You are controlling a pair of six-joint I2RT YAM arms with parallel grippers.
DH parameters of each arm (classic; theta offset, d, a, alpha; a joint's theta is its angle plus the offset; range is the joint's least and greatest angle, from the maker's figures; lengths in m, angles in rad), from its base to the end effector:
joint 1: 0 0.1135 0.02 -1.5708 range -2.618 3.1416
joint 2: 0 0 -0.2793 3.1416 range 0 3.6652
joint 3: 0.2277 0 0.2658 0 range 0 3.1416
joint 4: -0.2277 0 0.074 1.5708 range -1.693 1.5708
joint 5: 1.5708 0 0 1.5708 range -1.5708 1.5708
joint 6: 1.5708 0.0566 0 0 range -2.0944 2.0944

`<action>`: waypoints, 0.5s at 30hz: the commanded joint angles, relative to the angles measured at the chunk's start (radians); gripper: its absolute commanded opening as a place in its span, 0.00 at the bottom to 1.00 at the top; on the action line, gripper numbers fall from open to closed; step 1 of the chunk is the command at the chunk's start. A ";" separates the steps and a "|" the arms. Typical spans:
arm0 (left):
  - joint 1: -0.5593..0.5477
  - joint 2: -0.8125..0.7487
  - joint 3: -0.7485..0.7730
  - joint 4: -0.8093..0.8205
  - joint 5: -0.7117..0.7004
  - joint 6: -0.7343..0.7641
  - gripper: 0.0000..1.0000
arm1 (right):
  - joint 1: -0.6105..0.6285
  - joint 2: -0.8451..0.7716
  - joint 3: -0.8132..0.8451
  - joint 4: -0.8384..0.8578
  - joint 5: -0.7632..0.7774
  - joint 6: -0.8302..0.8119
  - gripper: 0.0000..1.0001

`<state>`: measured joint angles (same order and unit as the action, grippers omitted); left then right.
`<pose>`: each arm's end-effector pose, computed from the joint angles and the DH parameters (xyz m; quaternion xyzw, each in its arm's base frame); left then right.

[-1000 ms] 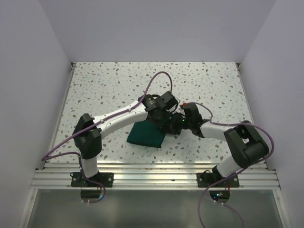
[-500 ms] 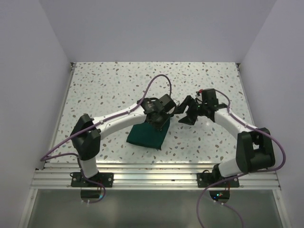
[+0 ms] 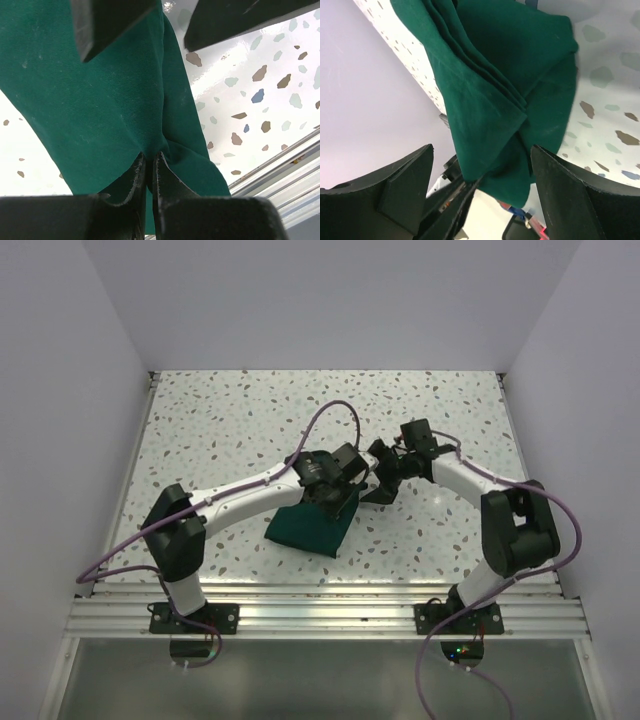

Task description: Prepare the surgical pack

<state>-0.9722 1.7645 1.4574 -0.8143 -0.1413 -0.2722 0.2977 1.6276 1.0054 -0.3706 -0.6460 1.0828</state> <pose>0.2293 -0.3220 0.2494 0.3187 0.9189 -0.0736 0.2207 0.3211 0.1342 0.1904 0.2641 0.8744 0.4067 0.0147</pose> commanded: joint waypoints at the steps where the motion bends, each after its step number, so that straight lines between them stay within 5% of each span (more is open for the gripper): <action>1: -0.016 -0.056 -0.009 0.037 0.011 0.008 0.00 | 0.030 0.034 0.073 -0.024 -0.001 0.051 0.82; 6: -0.025 -0.074 -0.031 0.050 0.014 0.011 0.00 | 0.043 0.110 0.084 -0.007 0.016 0.060 0.79; 15: -0.040 -0.126 -0.120 0.078 0.014 0.014 0.00 | 0.040 0.195 0.082 -0.004 0.011 0.003 0.56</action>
<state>-0.9981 1.7016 1.3670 -0.7589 -0.1444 -0.2687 0.3401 1.7947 1.0740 -0.3660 -0.6273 1.1107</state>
